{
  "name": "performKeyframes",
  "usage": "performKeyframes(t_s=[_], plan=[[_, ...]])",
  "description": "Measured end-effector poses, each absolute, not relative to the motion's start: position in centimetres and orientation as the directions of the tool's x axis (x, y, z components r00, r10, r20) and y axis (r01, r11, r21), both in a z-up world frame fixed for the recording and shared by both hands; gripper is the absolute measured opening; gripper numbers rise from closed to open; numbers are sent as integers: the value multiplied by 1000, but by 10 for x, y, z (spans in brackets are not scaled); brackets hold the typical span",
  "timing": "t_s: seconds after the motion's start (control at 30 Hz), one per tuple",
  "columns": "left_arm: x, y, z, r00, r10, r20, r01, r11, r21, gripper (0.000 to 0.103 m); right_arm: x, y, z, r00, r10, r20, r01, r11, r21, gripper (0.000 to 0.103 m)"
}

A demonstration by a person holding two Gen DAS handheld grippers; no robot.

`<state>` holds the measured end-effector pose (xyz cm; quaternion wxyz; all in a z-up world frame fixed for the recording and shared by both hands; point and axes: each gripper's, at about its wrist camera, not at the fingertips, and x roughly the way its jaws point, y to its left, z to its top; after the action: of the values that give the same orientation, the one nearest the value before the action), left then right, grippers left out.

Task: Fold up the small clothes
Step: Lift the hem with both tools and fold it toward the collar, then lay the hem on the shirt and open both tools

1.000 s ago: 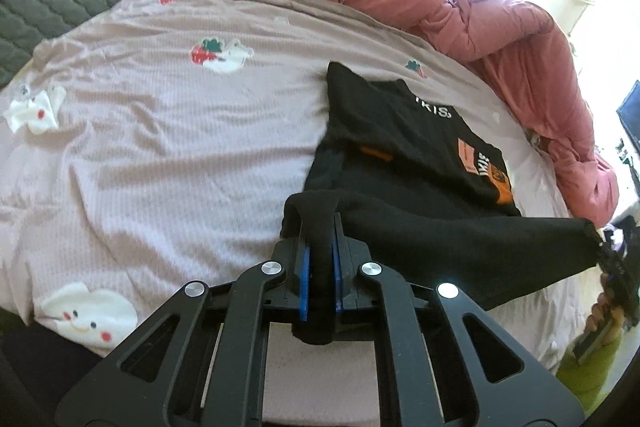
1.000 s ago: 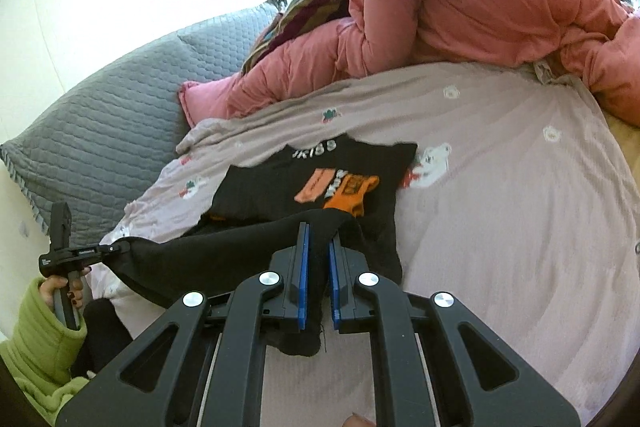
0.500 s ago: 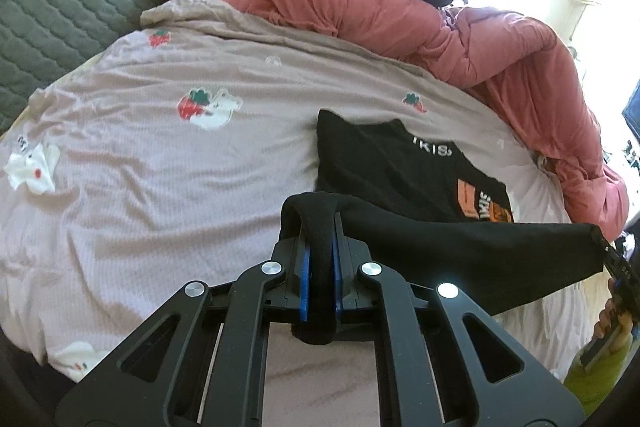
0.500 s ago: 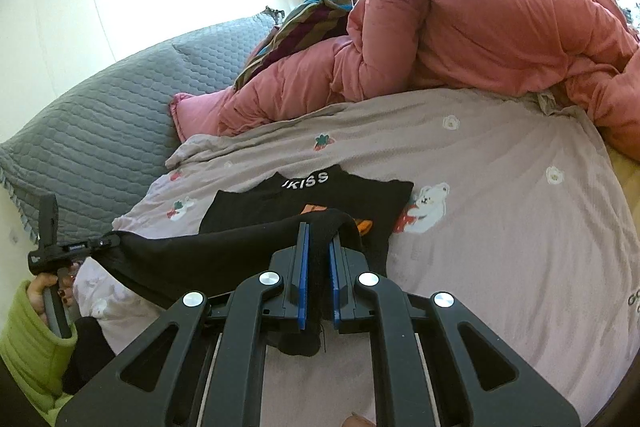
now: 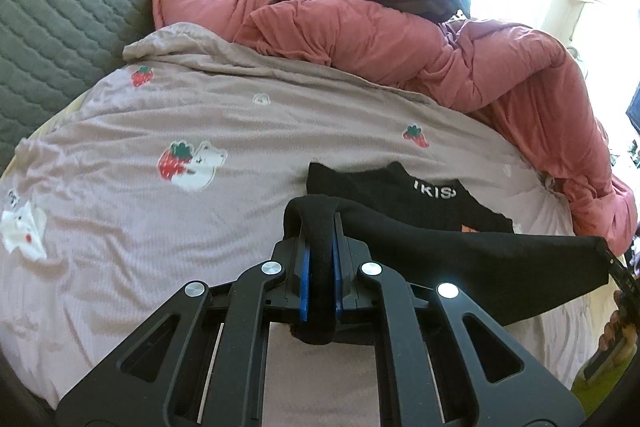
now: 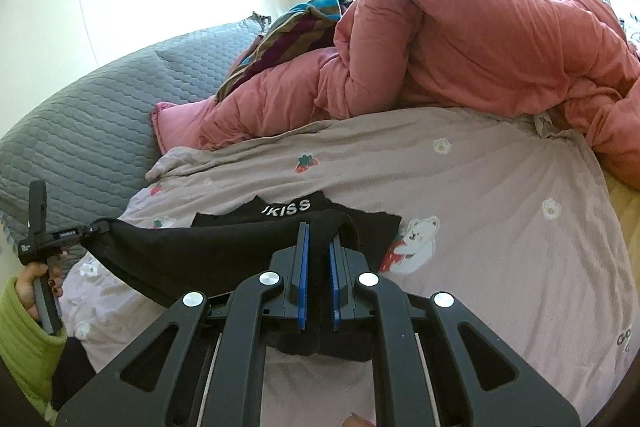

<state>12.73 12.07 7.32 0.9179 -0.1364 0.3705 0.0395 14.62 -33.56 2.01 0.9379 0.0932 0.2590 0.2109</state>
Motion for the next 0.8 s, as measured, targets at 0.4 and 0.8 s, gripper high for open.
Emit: performKeyframes(t_s=[0.4,0.8], plan=[[183,123,48,706,-11,-708,-182,963,-197,3,190,-322,-3,799,338,-498,-256,940,228,8],[230,126,1,663,-26,-748,-181,964,-194,4,232,-305,-49,769,209,-604,-153,978,144,8]])
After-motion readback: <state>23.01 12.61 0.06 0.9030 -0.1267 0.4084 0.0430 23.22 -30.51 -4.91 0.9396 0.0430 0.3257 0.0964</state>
